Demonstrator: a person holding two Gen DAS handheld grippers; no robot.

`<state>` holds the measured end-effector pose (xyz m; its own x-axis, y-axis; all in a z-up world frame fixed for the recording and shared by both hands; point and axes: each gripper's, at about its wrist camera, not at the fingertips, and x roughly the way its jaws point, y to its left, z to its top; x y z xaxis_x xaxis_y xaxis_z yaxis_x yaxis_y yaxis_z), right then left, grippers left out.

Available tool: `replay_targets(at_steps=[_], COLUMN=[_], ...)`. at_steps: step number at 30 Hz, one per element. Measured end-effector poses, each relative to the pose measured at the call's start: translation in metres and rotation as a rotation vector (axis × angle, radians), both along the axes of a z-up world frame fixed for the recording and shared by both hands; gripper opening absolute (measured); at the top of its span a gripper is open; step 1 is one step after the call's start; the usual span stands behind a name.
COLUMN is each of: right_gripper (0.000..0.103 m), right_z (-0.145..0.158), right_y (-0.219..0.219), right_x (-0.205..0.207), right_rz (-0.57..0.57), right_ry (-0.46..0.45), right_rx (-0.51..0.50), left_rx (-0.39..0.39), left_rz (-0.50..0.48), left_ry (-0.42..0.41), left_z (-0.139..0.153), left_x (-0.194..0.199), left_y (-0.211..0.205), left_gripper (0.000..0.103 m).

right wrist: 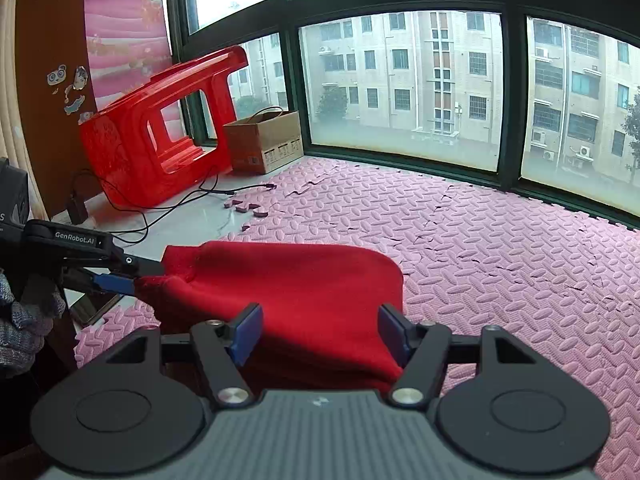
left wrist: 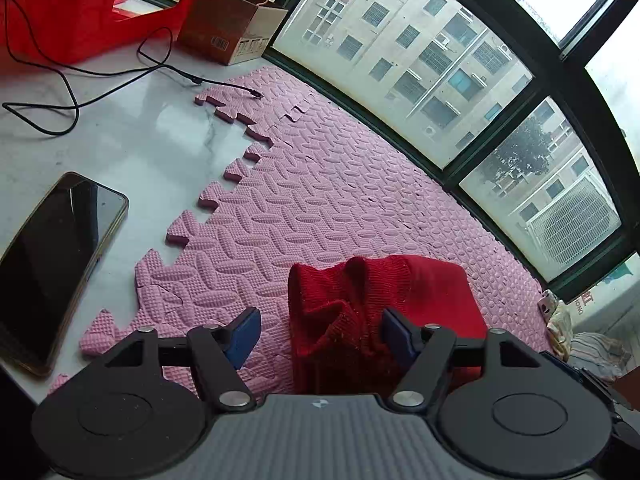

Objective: Fold clothes

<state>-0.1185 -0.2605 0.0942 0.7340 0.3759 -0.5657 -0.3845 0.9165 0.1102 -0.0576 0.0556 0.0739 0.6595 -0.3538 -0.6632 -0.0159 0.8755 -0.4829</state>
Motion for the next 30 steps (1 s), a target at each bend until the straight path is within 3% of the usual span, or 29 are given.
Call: replay_targets(at_steps=[4,8,10,11,13,21,30], right_gripper=[0.073,0.085,0.09,0.099,0.103,0.103,0.103], right_z=[-0.01,-0.013,-0.013,-0.011,-0.007,0.006,-0.009], right_y=[0.008,0.01,0.009,0.008,0.004,-0.018,-0.036], right_x=[-0.009,-0.016,-0.019,-0.021,-0.022,0.003,0.057], right_rz=[0.032,0.027,0.022,0.013,-0.004,-0.048,-0.125], right_ry=[0.039,0.045,0.035,0.027,0.008,0.03,0.143], right_rx=[0.009,0.029,0.037,0.038,0.049,0.13,0.172], left_rx=[0.085,0.146,0.158,0.154,0.132,0.024,0.018], left_rz=[-0.022,-0.041,-0.044,-0.042,-0.033,0.028,0.034], left_ry=[-0.04,-0.074,-0.08,-0.082,-0.087,-0.069,0.023], left_z=[0.007,0.012,0.014,0.016,0.022,0.038,0.011], left_x=[-0.013,-0.021,-0.023,-0.023,-0.022,0.007,0.038], left_y=[-0.011,-0.02,-0.022,-0.022,-0.019,-0.011,-0.018], left_gripper=[0.076,0.096,0.097,0.098,0.099,0.1,0.095])
